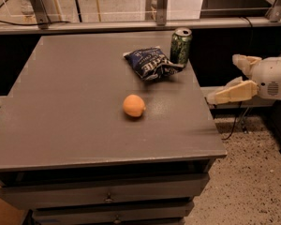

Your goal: Move blue chip bag near green can

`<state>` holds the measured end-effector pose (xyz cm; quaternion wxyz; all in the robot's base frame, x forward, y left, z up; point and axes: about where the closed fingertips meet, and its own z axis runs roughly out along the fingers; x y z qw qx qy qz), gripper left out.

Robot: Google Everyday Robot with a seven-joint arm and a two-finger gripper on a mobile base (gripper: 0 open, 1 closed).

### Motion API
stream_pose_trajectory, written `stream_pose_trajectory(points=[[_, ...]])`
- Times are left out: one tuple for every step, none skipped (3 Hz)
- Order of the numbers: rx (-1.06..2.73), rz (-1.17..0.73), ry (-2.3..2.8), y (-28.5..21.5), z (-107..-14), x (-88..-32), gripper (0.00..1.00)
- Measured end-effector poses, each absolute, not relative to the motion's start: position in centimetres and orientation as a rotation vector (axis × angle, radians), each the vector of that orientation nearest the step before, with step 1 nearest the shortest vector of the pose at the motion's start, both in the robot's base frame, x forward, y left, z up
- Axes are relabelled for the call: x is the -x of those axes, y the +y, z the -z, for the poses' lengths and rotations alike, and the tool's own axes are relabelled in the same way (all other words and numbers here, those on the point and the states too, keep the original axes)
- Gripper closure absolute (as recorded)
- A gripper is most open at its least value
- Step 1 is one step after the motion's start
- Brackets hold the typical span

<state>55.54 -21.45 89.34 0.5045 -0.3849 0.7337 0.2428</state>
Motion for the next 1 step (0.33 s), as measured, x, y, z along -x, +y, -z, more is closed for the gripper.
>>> stream_pose_trajectory(points=[[0.924,-0.583,1.771,-21.73,-89.43,-55.44,0.00]])
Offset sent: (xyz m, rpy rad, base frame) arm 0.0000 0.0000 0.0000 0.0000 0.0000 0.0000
